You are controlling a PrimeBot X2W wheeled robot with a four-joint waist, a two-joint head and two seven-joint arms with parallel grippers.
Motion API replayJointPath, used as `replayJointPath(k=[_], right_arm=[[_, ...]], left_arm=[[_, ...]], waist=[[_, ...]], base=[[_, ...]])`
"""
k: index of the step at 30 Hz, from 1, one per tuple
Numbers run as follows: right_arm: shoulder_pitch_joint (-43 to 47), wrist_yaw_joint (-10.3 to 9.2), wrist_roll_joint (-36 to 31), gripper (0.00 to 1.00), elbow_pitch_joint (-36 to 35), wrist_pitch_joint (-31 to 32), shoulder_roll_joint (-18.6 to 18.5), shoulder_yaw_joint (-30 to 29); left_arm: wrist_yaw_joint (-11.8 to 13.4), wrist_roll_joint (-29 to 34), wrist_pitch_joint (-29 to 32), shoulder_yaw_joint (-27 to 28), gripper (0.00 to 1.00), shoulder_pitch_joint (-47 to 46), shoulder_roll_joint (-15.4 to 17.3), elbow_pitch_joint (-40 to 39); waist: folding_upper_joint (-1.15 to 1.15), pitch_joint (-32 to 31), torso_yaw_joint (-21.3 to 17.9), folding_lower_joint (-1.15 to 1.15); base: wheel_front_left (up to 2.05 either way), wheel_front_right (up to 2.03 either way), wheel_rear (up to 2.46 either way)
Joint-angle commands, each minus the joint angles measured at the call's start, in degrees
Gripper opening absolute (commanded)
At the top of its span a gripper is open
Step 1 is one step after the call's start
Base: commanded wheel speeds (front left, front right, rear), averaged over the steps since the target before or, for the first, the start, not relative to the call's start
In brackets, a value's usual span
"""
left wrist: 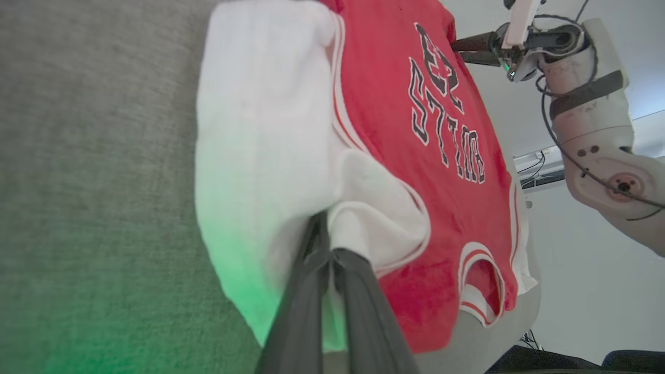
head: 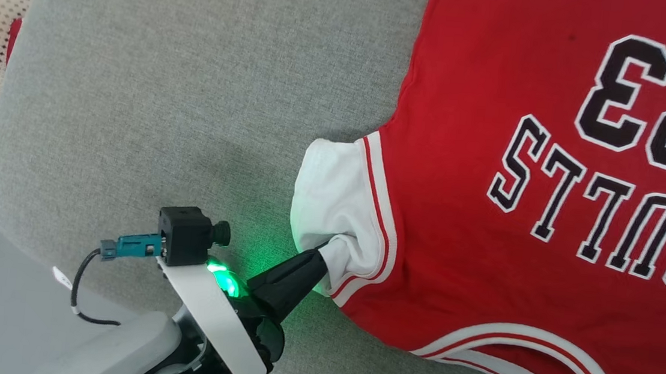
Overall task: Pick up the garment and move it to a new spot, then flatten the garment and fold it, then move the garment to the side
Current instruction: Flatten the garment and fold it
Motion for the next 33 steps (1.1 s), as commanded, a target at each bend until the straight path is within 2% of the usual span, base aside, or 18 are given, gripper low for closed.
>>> replayJointPath(k=[1,2,3,4,5,13,19,25,26,30,33], right_arm=[[2.17,0.02,-0.28,1.0,2.77,1.61,1.44,1.42],[2.05,0.02,-0.3,1.0,3.61,1.9,1.79,1.84],[1.86,0.02,-0.23,0.64,4.07,1.96,2.03,2.15],[1.67,0.02,0.07,0.09,4.46,2.05,2.26,2.51],[1.73,0.02,0.37,0.0,4.85,2.25,2.35,2.87],[-0.9,0.0,3.14,0.0,4.66,-2.0,1.78,2.11],[2.19,0.0,9.66,0.0,-0.53,-3.01,-0.65,4.64],[15.3,0.0,20.88,0.0,-12.65,-0.65,-6.53,6.27],[15.3,0.0,20.88,0.0,-12.65,-0.65,-6.53,6.27],[28.73,0.0,27.45,0.0,-23.52,2.26,-10.61,5.37],[39.64,0.0,30.04,0.0,-30.99,3.77,-11.8,3.05]], left_arm=[[-0.12,0.22,-0.45,-0.27,0.0,-1.05,0.2,-0.01],[-0.12,0.21,-0.6,-0.64,0.0,-1.34,0.23,-0.03],[-0.12,0.12,-0.78,-1.04,0.0,-1.57,0.28,-0.04],[-0.12,-0.04,-0.91,-1.37,0.0,-1.89,0.32,0.02],[-0.12,-0.24,-1.09,-1.62,0.0,-2.22,0.34,0.13],[-0.12,-1.27,-3.24,-0.96,0.0,-1.91,1.3,1.87],[-0.13,-1.77,-3.91,0.94,0.0,0.84,3.1,2.72],[-0.13,-1.82,-4.03,3.27,0.0,4.08,5.33,3.46],[-0.13,-1.82,-4.03,3.27,0.0,4.08,5.33,3.46],[-0.13,-1.18,-4.04,5.19,0.0,6.18,6.38,4.12],[-0.13,-1.01,-4.03,6.66,0.0,7.67,6.83,4.36]], waist=[[0.0,0.87,0.51,0.0],[0.0,0.99,0.49,0.0],[0.0,1.11,0.47,0.0],[0.0,1.17,0.43,0.0],[0.0,1.17,0.35,0.0],[0.0,-0.49,-2.49,0.0],[0.0,-4.83,-6.09,0.0],[0.0,-8.28,-9.81,0.0],[0.0,-8.28,-9.81,0.0],[0.0,-9.67,-12.1,0.0],[0.0,-10.6,-13.67,0.0]], base=[[0.0,0.0,0.0],[0.0,0.0,0.0],[0.0,0.0,0.0],[0.0,0.0,0.0],[0.0,0.0,0.0],[0.0,0.0,0.0],[0.0,0.0,0.0],[0.0,0.0,0.0],[0.0,0.0,0.0],[0.0,0.0,0.0],[0.0,0.0,0.0]])
